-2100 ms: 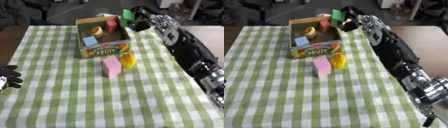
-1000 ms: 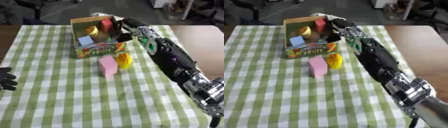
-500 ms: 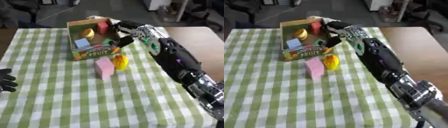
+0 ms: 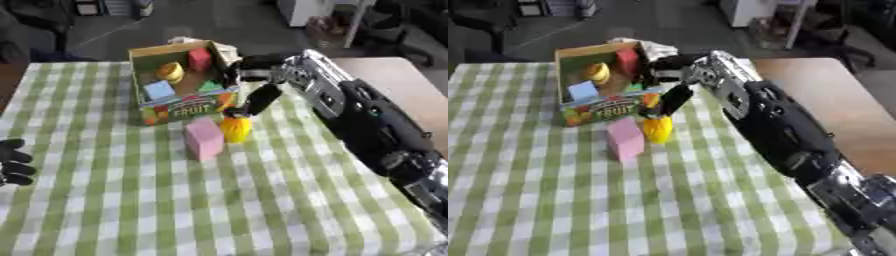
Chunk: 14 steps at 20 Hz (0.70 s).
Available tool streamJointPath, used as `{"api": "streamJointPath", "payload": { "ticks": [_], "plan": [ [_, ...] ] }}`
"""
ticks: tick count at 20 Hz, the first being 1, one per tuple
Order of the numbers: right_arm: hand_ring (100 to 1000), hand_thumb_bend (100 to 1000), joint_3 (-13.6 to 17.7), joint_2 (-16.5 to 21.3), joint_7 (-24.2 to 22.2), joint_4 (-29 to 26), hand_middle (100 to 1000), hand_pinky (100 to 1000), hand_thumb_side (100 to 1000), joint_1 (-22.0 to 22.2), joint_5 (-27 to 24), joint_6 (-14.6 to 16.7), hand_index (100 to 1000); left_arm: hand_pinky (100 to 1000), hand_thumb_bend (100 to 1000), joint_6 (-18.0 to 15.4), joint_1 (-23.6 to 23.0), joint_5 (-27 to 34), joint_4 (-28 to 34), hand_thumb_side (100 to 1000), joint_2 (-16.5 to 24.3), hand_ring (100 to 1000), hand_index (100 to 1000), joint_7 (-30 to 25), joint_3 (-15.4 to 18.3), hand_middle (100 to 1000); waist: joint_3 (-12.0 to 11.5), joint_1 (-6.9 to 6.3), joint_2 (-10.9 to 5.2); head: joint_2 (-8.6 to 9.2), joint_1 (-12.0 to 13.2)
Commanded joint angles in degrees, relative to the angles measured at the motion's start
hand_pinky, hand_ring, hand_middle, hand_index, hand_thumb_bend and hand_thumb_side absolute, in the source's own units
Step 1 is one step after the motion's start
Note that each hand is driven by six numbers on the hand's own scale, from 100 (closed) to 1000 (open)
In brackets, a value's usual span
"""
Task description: Pick up objects on the table and place them in the box.
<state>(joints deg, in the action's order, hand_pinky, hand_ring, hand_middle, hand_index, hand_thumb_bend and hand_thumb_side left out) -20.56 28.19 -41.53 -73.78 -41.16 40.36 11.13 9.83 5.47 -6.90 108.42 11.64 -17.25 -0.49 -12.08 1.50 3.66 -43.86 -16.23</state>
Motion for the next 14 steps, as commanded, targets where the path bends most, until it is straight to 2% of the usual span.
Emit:
{"api": "streamJointPath", "payload": {
  "ticks": [1,6,11,14],
  "plan": [
    [852,339,0.18,-0.55,0.08,2.05,790,819,484,-0.44,3.70,0.09,952,601,100,-0.20,0.23,-0.27,0.74,742,1.13,607,791,0.21,0.32,593,-0.09,-0.36,-0.65,-0.26,0.07],
    [849,373,1.32,-2.96,4.48,8.74,798,823,467,-0.17,11.77,1.03,958,602,100,-0.23,0.17,-0.18,0.73,744,1.08,608,791,0.20,0.27,593,-0.30,-0.59,-0.52,-0.26,0.02],
    [848,406,1.96,-3.86,9.28,11.62,799,827,445,-0.42,18.89,2.13,950,602,100,-0.20,0.11,-0.18,0.68,746,1.02,608,791,0.12,0.25,593,-0.32,-0.59,-0.43,-0.26,-0.09],
    [815,376,2.21,-4.13,11.54,12.07,752,810,331,-0.42,21.06,2.47,885,602,100,-0.18,0.07,-0.19,0.65,748,1.00,609,791,0.09,0.24,593,-0.29,-0.57,-0.44,-0.26,-0.12]
  ]
}}
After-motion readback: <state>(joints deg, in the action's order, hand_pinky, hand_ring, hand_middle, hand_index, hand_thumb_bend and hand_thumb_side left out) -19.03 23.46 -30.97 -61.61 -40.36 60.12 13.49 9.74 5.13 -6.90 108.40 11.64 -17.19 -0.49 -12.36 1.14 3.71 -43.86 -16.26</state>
